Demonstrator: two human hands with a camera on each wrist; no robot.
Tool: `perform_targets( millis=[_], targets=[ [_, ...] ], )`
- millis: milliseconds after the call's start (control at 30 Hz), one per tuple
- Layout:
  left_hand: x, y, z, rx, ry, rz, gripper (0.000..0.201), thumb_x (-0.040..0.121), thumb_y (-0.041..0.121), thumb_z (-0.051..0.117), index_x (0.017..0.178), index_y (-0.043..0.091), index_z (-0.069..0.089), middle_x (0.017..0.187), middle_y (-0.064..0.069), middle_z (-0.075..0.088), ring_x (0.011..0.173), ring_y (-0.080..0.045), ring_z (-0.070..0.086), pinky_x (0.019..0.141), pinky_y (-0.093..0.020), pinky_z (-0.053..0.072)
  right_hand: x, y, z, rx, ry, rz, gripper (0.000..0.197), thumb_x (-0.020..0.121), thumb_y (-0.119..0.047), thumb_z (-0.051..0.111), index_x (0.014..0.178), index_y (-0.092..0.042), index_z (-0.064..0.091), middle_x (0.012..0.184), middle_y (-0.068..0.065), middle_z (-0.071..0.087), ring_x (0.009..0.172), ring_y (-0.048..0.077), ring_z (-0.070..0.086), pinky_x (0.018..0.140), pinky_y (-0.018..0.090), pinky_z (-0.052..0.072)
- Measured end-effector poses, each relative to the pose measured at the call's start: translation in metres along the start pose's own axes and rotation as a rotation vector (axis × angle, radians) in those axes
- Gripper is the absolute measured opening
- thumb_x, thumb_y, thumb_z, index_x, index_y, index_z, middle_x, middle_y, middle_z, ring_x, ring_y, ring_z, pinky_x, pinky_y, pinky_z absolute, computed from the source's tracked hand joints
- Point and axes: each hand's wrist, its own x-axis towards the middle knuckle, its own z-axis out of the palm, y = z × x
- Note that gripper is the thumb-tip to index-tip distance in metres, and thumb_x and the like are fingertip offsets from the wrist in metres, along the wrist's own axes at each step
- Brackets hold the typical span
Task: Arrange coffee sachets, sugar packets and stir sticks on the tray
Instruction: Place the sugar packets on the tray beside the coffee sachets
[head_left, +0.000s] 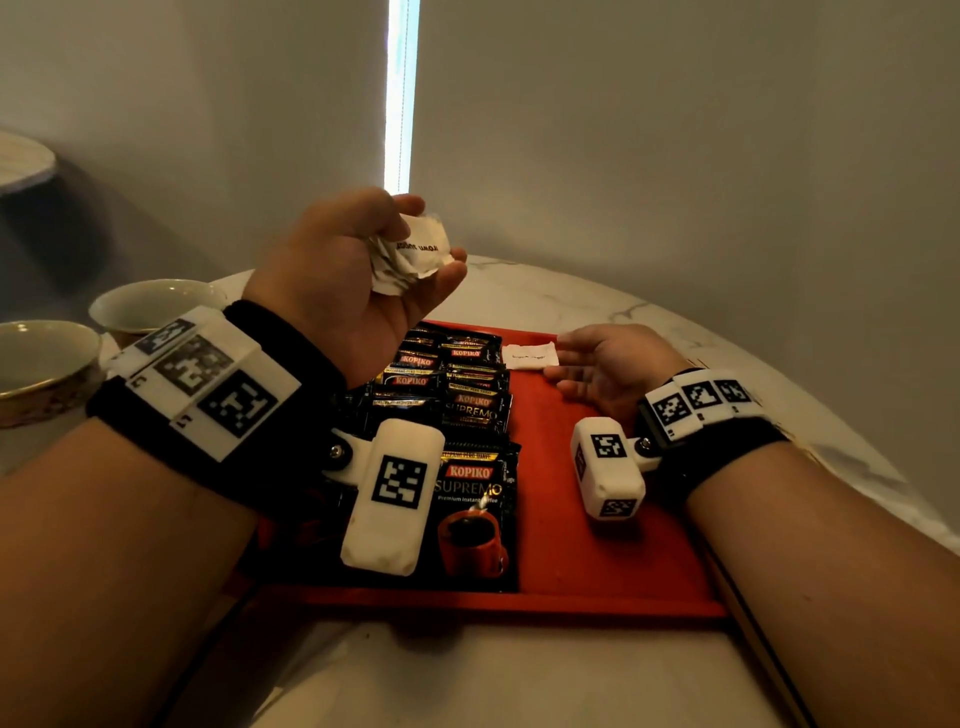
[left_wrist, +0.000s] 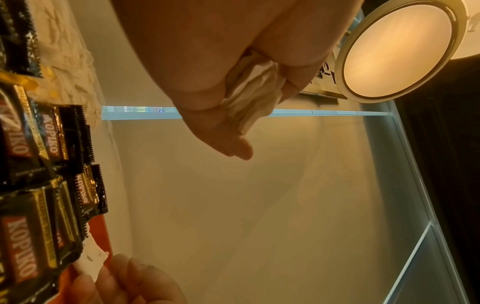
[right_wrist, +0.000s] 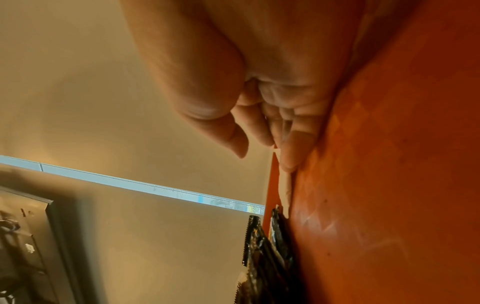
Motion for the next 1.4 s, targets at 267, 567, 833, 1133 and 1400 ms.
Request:
perform_targets(
  millis=[267,567,833,1133,1400],
  targets=[
    [0.003,-0.002,-0.002,0.006,-0.026,-0.023,0.019,0.097,0.006,0.042,0.107,0.008,0.057,0.126,-0.023,0.056,0.089,-0.035,0.074,0.067,-0.032,0.062,0.001,0.002,0.000,-0.037,0.013,-0.044,0.014,0.098,-0.011,0.055,0.109,-0.005,0.062,0.091,0.012,0.066,0.063,0.018,0.062,0.045,0.025,0.047],
    [0.004,-0.008,-0.004,0.069,-0.105,-0.063,0.022,0.099,0.008,0.041,0.117,0.008,0.052,0.115,-0.018,0.063,0.078,-0.029,0.075,0.063,-0.037,0.062,0.008,0.005,0.001,-0.006,0.079,-0.064,0.008,0.096,-0.010,0.059,0.101,-0.004,0.061,0.095,0.015,0.061,0.068,0.020,0.062,0.049,0.027,0.053],
    [0.005,-0.010,-0.006,0.108,-0.105,-0.093,0.024,0.098,0.010,0.044,0.119,0.008,0.054,0.120,-0.022,0.061,0.081,-0.030,0.075,0.064,-0.039,0.062,0.012,0.006,-0.001,0.002,0.086,-0.053,0.014,0.095,-0.012,0.060,0.106,-0.002,0.060,0.103,0.018,0.063,0.075,0.023,0.065,0.053,0.028,0.055],
    [0.003,-0.011,-0.005,0.151,-0.162,-0.132,0.026,0.097,0.014,0.049,0.118,0.005,0.061,0.107,-0.017,0.065,0.073,-0.021,0.069,0.055,-0.024,0.056,-0.024,-0.028,0.008,0.126,-0.016,-0.230,0.026,0.096,-0.039,0.062,0.093,-0.013,0.063,0.074,0.000,0.057,0.061,0.012,0.052,0.051,0.024,0.042],
    [0.005,-0.013,-0.005,0.206,-0.162,-0.075,0.023,0.096,0.014,0.056,0.117,0.008,0.060,0.105,-0.014,0.065,0.073,-0.016,0.066,0.049,-0.019,0.050,-0.083,-0.049,0.035,-0.019,-0.345,-0.374,0.027,0.081,-0.033,0.073,0.093,-0.011,0.067,0.078,0.003,0.059,0.064,0.013,0.051,0.053,0.025,0.037]
  ],
)
